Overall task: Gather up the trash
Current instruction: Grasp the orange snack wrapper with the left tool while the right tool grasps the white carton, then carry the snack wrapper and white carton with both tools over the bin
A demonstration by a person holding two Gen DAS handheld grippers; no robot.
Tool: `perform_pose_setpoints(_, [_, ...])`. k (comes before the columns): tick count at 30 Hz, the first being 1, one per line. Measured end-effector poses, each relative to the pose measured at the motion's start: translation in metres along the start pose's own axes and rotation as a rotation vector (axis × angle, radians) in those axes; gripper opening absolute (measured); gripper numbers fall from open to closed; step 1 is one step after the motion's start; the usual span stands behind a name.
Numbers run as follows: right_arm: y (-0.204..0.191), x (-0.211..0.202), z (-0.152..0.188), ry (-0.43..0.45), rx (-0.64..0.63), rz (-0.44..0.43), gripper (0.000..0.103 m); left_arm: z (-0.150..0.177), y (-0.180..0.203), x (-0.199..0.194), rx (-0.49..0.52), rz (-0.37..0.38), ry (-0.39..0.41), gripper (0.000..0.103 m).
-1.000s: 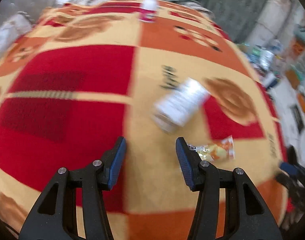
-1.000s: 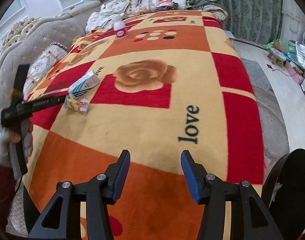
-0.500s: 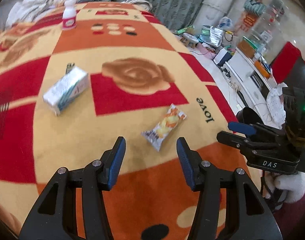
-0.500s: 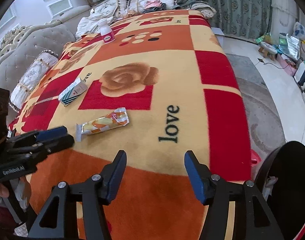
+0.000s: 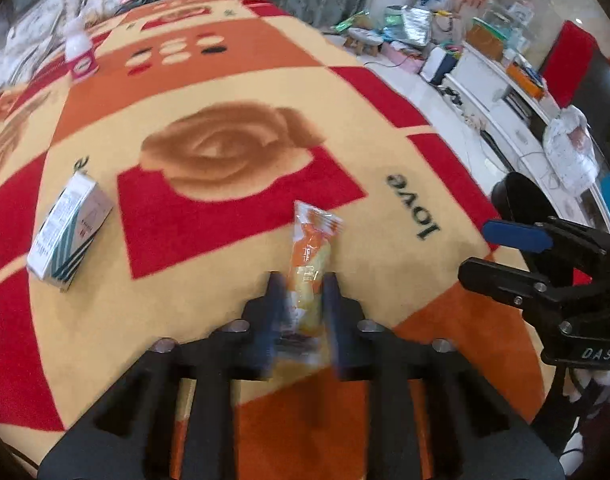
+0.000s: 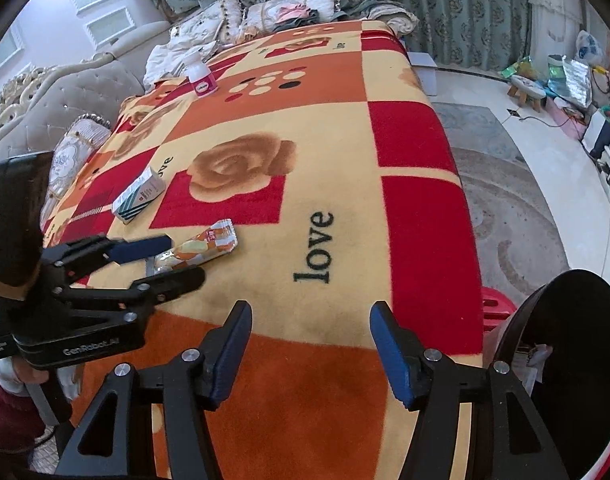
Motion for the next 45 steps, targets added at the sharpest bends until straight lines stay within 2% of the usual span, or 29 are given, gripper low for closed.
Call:
perform_pose_setpoints(5, [-0.014,0.008,-0.006,-0.008,-0.026,-0.025,0.059,0.007,-0.031,-0.03,-0.104,0.008,0.052,0.015])
perform_pose_setpoints(8, [-0.03,0.017,-0.01,-0.017,-0.053,-0.047,0.059,0.012,-0.068,-0.061,-0.191,-0.014,0.108,0.015])
perform_pose_setpoints(12, [-0.059,0.031,-0.017,-0.028,-0.096,-0.086,0.059,0.014,-0.12,-0.087,-0.273,-0.094,0.164,0.015])
perform_pose_setpoints(18, [-0.108,0.054,-0.034,-0.045,-0.144,-0.158,0.059,0.019,-0.181,-0.082,-0.401,-0.182,0.166,0.015])
perform_pose_setpoints(20, [-0.12,0.059,-0.043,-0.04,-0.143,-0.18,0.059,0.024,-0.188,-0.085,-0.444,-0.156,0.172,0.015])
perform_pose_setpoints(24, [-0.154,0.072,-0.07,-0.042,-0.122,-0.242,0.062,0.041,-0.199,-0.098,-0.452,-0.184,0.181,0.015])
perform_pose_setpoints(28, [-0.187,0.095,-0.09,-0.066,-0.104,-0.26,0.063,0.054,-0.212,-0.109,-0.494,-0.178,0.189,0.015])
perform_pose_setpoints(37, [-0.228,0.152,-0.109,-0.135,-0.115,-0.16,0.063,0.065,-0.219,-0.12,-0.524,-0.142,0.208,0.015])
perform_pose_setpoints(38, [-0.228,0.151,-0.11,-0.119,-0.125,-0.153,0.06,0.065,-0.218,-0.12,-0.522,-0.139,0.21,0.015])
perform_pose_setpoints(39, [-0.227,0.151,-0.11,-0.109,-0.134,-0.145,0.048,0.066,-0.217,-0.12,-0.521,-0.135,0.211,0.015])
perform_pose_setpoints(40, [-0.224,0.15,-0.11,-0.105,-0.142,-0.135,0.044,0.066,-0.216,-0.12,-0.521,-0.131,0.212,0.015])
perform_pose_setpoints(42, [-0.219,0.146,-0.108,-0.102,-0.15,-0.15,0.038,0.066,-0.211,-0.119,-0.518,-0.12,0.215,0.015])
perform_pose_setpoints(45, [-0.212,0.131,-0.102,-0.089,-0.19,-0.16,0.036,0.063,-0.199,-0.12,-0.509,-0.099,0.223,0.015])
Point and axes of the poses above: each gripper's, at about its wrist camera, not at the fingertips, and x roughly the way its jaws point, y to its right, z to its underside, the point moved 7 cm from there along x, roughly the way its jaws point, and after that the axes turned 1 degree about -x, right-handed, at the moved point
